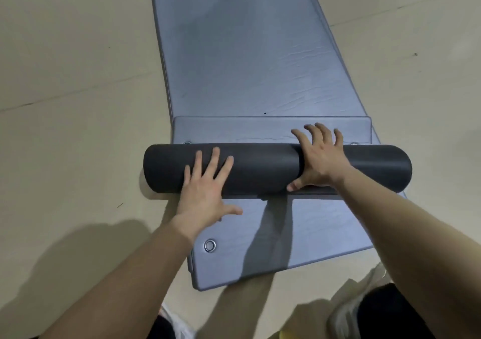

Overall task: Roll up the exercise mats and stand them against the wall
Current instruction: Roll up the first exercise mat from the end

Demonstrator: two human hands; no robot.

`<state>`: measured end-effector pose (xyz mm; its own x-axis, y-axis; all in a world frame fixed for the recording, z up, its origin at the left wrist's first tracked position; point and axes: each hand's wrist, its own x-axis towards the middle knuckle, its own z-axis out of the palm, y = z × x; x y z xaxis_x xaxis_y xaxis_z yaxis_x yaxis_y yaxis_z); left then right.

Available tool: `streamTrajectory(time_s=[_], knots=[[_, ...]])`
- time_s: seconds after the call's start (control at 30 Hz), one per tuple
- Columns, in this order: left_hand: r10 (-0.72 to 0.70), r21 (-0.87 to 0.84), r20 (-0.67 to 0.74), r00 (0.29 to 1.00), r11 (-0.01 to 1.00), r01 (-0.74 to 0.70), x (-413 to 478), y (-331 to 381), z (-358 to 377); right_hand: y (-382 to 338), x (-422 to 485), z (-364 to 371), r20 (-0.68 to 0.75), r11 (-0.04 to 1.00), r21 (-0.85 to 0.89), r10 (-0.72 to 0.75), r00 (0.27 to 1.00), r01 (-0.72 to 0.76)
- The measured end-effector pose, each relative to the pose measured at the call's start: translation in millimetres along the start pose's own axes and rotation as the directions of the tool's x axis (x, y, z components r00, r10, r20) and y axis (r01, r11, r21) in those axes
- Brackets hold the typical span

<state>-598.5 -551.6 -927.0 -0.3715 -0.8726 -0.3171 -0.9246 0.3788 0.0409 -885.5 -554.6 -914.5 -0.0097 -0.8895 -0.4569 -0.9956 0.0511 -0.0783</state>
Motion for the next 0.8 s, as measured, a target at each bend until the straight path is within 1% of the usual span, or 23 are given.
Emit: streamTrajectory(time_s=[0.03,0.07,0.13,0.2,0.23,0.3,0.37,0.4,0.47,0.5,0.57,0.6,0.63,0.67,0.7,0.73,0.77,0.8], knots=[[0.007,0.048,0.086,0.996,0.999,-0.011,4,1,10,1,5,-1,-0.041,1.000,-0.019,0.002,0.999,-0.003],[0.004,0.077,0.117,0.993,0.997,-0.013,16,2,13,1,6,2,-0.088,0.999,-0.042,0.003,0.996,-0.007],[-0.022,0.050,0.091,0.996,0.999,0.018,59,-2,10,6,0,20,-0.113,0.989,-0.149,-0.007,0.994,-0.010],[-0.018,0.016,0.120,0.993,1.000,0.017,106,-12,-3,17,10,38,-0.094,0.962,-0.274,-0.017,0.995,-0.010],[0.014,0.023,0.135,0.991,1.000,-0.017,119,-14,-10,23,21,35,-0.111,0.957,-0.291,-0.031,0.993,-0.003],[0.107,0.097,0.084,0.991,0.989,-0.115,131,-13,-9,35,55,20,-0.133,0.964,-0.264,-0.065,0.989,0.028],[0.162,0.204,-0.009,0.987,0.966,-0.156,131,-7,2,44,86,-4,-0.063,0.968,-0.237,-0.094,0.994,0.076],[0.173,0.217,-0.063,0.983,0.964,-0.156,134,-5,5,47,95,-14,-0.023,0.968,-0.230,-0.111,0.994,0.103],[0.186,0.181,-0.157,0.970,0.971,-0.157,145,-7,3,47,107,-27,0.036,0.975,-0.191,-0.112,0.993,0.117],[0.200,0.158,-0.171,0.965,0.972,-0.174,149,-12,0,43,108,-30,0.065,0.979,-0.172,-0.103,0.993,0.112],[0.217,0.145,-0.134,0.967,0.970,-0.198,143,-30,-6,26,99,-29,0.115,0.983,-0.150,-0.087,0.990,0.104],[0.187,0.123,-0.148,0.971,0.978,-0.170,133,-42,-8,13,91,-26,0.130,0.988,-0.122,-0.079,0.988,0.095],[0.101,0.067,-0.177,0.979,0.994,-0.091,118,-54,-5,-2,83,-22,0.143,0.995,-0.067,-0.063,0.988,0.074],[-0.049,-0.035,-0.228,0.972,0.999,0.042,97,-61,-8,-20,76,-17,0.163,0.999,0.005,-0.044,0.986,0.044],[-0.247,-0.195,-0.253,0.935,0.960,0.201,76,-67,-1,-43,71,-12,0.188,0.997,0.080,-0.033,0.982,0.018],[-0.449,-0.401,-0.199,0.871,0.848,0.346,56,-69,8,-72,67,-6,0.211,0.989,0.145,-0.040,0.977,0.010],[-0.600,-0.627,-0.026,0.799,0.632,0.455,39,-69,20,-104,63,2,0.223,0.982,0.190,-0.054,0.973,0.011],[-0.642,-0.793,0.211,0.737,0.329,0.513,25,-68,33,-139,59,11,0.226,0.976,0.216,-0.066,0.972,0.017]])
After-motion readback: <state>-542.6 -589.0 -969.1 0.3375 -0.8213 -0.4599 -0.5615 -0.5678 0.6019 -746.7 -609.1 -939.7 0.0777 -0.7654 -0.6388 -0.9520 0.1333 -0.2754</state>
